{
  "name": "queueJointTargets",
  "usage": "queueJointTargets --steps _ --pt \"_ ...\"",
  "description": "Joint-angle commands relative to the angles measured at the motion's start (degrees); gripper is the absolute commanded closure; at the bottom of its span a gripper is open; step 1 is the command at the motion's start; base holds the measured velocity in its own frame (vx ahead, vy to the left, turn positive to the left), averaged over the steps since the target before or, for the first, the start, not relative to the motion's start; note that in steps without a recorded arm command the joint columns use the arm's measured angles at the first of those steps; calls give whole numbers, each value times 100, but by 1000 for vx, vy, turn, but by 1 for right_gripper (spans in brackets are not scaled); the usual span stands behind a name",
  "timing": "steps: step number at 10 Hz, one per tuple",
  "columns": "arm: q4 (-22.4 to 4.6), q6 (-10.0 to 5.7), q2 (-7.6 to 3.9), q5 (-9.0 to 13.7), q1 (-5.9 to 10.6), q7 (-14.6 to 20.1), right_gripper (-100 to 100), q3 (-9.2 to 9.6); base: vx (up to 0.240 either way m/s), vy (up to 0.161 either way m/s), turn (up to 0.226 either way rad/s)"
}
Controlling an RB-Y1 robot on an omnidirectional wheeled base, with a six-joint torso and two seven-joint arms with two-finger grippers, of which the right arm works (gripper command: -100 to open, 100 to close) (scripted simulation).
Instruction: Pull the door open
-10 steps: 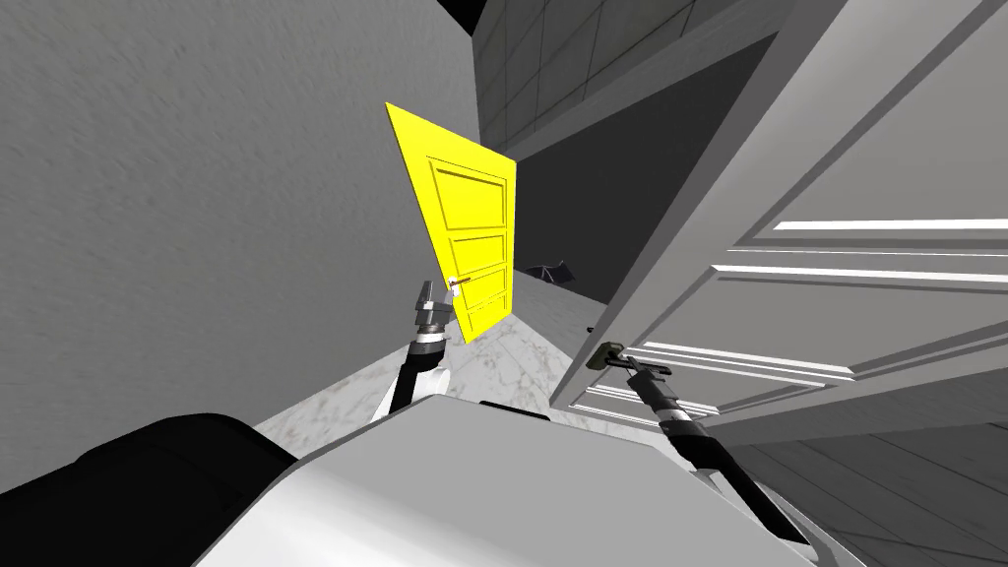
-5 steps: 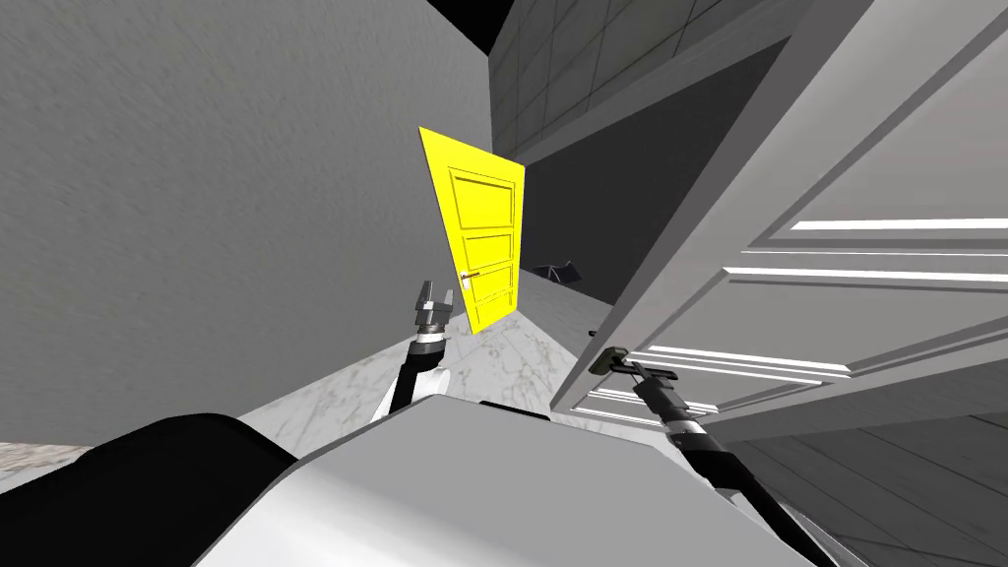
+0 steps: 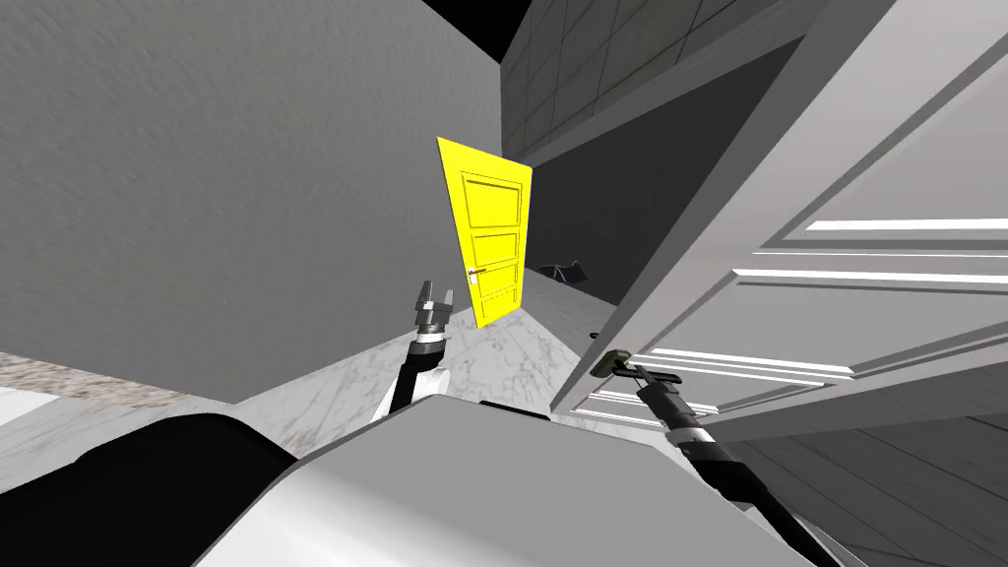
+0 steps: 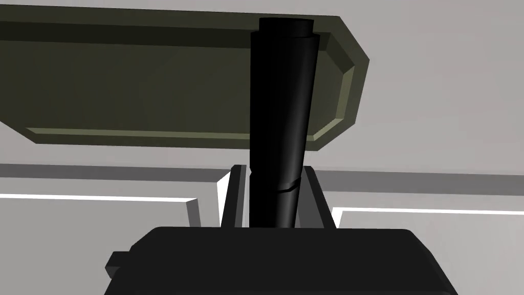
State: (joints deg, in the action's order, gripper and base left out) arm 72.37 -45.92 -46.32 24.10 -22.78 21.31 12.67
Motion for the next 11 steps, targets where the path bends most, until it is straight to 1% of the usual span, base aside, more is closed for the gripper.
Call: queueJointTargets --steps 1,2,4,5,8,9,10,11 --pt "-61 -143 -61 0 -57 47 100 41 -195 -55 144" --pt "-76 -186 -83 1 -71 62 100 53 -184 -66 93" --pt "-134 -358 -167 5 -128 122 100 102 -169 -77 146" --pt "-148 -397 -187 6 -141 135 100 113 -154 -94 114" --pt "-215 -595 -284 10 -207 205 100 170 -187 -59 118" --pt "-204 -551 -247 -7 -174 191 100 191 -78 -22 33" --pt "-253 -634 -275 -26 -187 231 100 228 -144 -55 135" --pt "-264 -652 -283 -29 -188 240 100 233 -202 -93 162"
